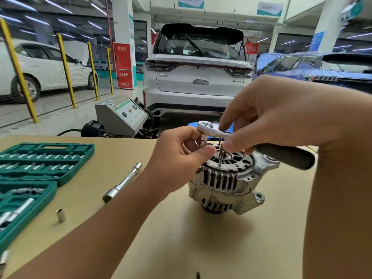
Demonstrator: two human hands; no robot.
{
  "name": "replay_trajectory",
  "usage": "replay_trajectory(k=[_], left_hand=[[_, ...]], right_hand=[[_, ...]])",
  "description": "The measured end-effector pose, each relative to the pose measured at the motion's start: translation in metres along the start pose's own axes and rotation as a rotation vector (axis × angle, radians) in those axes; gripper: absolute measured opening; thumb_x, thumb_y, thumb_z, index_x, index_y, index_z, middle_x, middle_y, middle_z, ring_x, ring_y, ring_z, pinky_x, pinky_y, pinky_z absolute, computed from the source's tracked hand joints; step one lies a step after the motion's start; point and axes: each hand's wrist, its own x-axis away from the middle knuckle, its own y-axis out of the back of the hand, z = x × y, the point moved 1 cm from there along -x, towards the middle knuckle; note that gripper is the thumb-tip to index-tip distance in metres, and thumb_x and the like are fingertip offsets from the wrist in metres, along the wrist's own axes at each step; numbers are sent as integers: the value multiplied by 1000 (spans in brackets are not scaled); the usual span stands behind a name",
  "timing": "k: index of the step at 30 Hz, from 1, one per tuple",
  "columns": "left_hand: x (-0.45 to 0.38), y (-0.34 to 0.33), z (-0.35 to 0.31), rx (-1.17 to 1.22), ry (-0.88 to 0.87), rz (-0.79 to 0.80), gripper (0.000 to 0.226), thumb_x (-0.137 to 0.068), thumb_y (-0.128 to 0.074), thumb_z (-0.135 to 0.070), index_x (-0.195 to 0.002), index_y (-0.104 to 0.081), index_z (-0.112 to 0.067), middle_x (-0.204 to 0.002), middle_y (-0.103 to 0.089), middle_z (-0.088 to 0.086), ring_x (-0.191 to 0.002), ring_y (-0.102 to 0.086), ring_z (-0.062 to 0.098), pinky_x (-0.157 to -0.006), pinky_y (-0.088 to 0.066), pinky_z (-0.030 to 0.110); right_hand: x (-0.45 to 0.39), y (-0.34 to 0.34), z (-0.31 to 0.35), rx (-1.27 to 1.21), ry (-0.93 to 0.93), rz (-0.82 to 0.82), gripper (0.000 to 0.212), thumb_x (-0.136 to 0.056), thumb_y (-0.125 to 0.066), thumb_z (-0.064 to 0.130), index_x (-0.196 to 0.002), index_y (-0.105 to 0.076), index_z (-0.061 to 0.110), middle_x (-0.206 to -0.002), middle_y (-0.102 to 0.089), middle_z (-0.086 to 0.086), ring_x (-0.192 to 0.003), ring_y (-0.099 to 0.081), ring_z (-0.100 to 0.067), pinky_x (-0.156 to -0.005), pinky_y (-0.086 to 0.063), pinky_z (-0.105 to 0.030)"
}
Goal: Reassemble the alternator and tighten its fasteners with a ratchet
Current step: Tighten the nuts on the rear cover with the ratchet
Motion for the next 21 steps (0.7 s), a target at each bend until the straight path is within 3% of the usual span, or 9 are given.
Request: replay_trajectory(k=[3,5,8,10,13,17,21], left_hand=[[0,5,2,8,18,3,17,-86,-82,-14,-78,-70,-23,-63,-56,-6,-58,-42,18,-52,-42,32],[1,4,5,15,23,-29,17,-86,-82,-15,-79,-70,-25,-64,-59,-10,-58,-43,19,-51,-42,31],[1,1,8,69,34,-80,13,-86,-82,-12,-84,-73,-21,-70,-65,6,-61,-50,17,-52,-46,35],[-1,1,10,30,31,-94,10,-86,-83,-14,-89,-74,-17,-69,-64,6,-61,-50,15,-55,-48,35],[-2,6,9,40,38,-67,11,-86,-81,-15,-88,-72,-21,-66,-58,0,-58,-46,10,-52,-42,22],[1,7,4,89,2,-17,14,-94,-69,-5,-90,-72,-18,-82,-69,18,-66,-55,11,-51,-45,19],[1,3,2,162,41,-60,20,-92,-70,3,-86,-71,-16,-63,-65,-7,-48,-49,-1,-47,-39,8]], right_hand=[[-9,-3,-2,50,-31,-115,18,-83,-80,21,-88,-77,38,-71,-72,14,-52,-62,1,-52,-46,-23],[-17,-9,0,93,-53,-162,20,-89,-74,18,-87,-78,38,-73,-71,12,-58,-62,-2,-50,-43,-21],[-16,-12,6,101,-12,-121,2,-84,-77,33,-85,-77,31,-64,-71,12,-62,-66,-7,-54,-45,-24],[-10,-10,8,69,2,-49,20,-74,-81,42,-85,-76,26,-60,-71,10,-55,-68,-7,-54,-49,-26],[-14,-10,5,86,-3,-100,11,-83,-81,27,-92,-78,31,-65,-70,12,-57,-65,-6,-52,-42,-22],[-23,-15,7,151,-36,-135,30,-91,-71,16,-106,-76,41,-83,-64,16,-69,-59,-7,-53,-39,-20],[-20,-14,8,189,14,-127,15,-85,-74,18,-94,-79,30,-70,-70,7,-61,-64,-12,-53,-47,-24]])
